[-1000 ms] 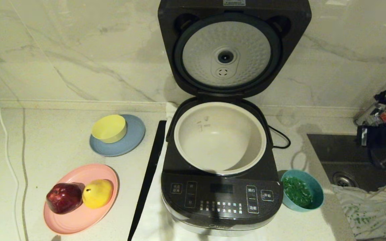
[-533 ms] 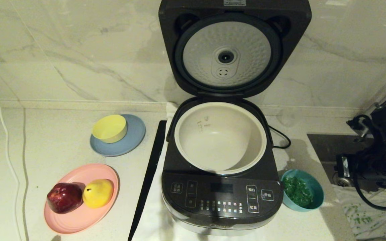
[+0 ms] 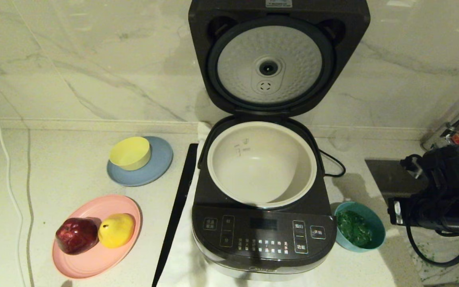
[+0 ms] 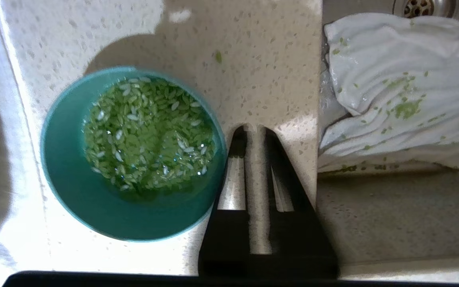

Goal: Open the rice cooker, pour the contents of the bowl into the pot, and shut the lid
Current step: Fill a bowl with water from the tap

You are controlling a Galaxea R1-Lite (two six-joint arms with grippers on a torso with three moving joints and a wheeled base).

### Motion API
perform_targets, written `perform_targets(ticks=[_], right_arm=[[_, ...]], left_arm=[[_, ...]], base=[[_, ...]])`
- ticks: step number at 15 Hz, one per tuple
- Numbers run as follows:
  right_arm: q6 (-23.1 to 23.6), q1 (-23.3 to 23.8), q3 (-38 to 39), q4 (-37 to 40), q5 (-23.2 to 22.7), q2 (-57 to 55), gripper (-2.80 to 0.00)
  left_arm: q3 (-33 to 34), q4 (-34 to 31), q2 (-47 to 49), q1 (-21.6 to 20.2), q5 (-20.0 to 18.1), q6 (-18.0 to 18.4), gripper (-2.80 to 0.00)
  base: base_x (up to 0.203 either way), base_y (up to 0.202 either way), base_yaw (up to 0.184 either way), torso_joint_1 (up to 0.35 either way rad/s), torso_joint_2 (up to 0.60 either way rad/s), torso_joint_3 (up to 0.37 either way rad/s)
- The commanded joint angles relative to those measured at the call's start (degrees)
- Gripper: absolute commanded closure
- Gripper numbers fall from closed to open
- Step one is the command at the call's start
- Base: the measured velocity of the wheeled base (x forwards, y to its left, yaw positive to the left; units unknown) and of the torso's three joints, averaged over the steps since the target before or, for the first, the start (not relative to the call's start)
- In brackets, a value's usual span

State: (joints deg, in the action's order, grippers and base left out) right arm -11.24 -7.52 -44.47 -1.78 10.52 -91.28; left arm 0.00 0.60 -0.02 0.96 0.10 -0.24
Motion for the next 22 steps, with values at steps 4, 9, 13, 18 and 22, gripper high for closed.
perform_targets(ticks=[4, 9, 13, 18, 22], right_arm=[[-0.14, -0.22, 1.35, -0.19, 0.03, -1.72, -2.8], [-1.49, 0.07, 1.24, -2.59, 0.03, -4.47, -2.8], [-1.59, 0.13, 0.7, -2.89, 0.03, -5.85, -2.8], [-1.59, 0.83, 1.3, -6.99, 0.2, -9.36, -2.8], [-1.68, 1.63, 1.23, -9.03, 0.21, -11.11, -2.8]], left_arm=[[0.18, 0.02, 0.02, 0.0, -0.01, 0.05, 0.0], [0.18, 0.02, -0.06, 0.0, -0.01, 0.04, 0.0], [0.18, 0.02, 0.02, 0.0, -0.01, -0.02, 0.0], [0.18, 0.02, 0.0, 0.0, -0.01, 0.01, 0.0], [0.18, 0.02, -0.06, 0.0, -0.01, 0.07, 0.0]], base=[[0.0, 0.0, 0.0, 0.0, 0.0, 0.0], [0.0, 0.0, 0.0, 0.0, 0.0, 0.0], [0.0, 0.0, 0.0, 0.0, 0.0, 0.0], [0.0, 0.0, 0.0, 0.0, 0.0, 0.0], [0.0, 0.0, 0.0, 0.0, 0.0, 0.0]])
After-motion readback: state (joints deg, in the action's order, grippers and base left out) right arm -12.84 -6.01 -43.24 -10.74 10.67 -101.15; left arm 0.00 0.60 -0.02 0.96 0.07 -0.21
